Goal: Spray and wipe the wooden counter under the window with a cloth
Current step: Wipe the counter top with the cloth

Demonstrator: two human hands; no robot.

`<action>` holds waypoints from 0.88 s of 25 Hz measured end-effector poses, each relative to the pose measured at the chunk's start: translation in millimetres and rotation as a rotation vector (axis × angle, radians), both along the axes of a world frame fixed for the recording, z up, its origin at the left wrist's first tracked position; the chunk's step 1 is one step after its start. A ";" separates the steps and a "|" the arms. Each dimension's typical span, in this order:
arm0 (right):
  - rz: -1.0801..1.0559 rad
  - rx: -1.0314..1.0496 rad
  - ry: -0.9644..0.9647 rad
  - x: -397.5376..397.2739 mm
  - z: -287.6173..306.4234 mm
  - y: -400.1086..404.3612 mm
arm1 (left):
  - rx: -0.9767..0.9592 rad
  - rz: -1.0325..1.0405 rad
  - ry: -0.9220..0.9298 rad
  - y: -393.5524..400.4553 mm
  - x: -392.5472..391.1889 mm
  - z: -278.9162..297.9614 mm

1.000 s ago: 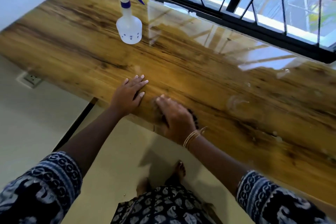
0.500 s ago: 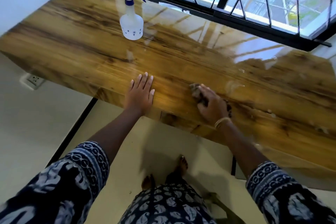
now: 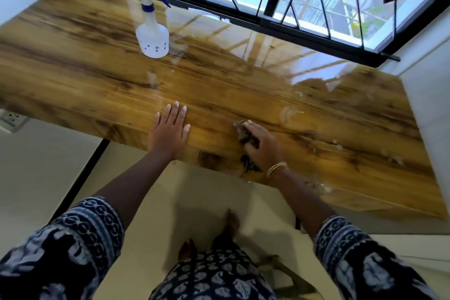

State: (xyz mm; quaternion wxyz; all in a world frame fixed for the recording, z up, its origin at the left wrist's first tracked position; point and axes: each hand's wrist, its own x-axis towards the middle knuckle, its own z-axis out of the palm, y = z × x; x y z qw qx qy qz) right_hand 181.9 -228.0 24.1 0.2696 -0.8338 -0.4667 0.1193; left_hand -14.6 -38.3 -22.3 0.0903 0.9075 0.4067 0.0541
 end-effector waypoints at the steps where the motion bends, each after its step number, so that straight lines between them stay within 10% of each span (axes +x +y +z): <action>1: 0.106 0.000 -0.047 -18.8 -6.8 -0.8 | -0.001 0.002 0.005 -0.5 0.0 0.5; 5: 0.526 -0.012 -0.016 -46.9 3.1 -5.9 | 0.071 -0.031 -0.067 -7.6 6.0 5.9; 11: 0.137 -0.139 -0.087 51.7 42.2 -2.7 | 0.101 -0.161 -0.264 -24.9 51.1 17.7; 22: 0.426 -0.158 -0.421 112.4 -16.9 -7.3 | -0.081 -0.276 -0.233 -9.0 202.8 13.2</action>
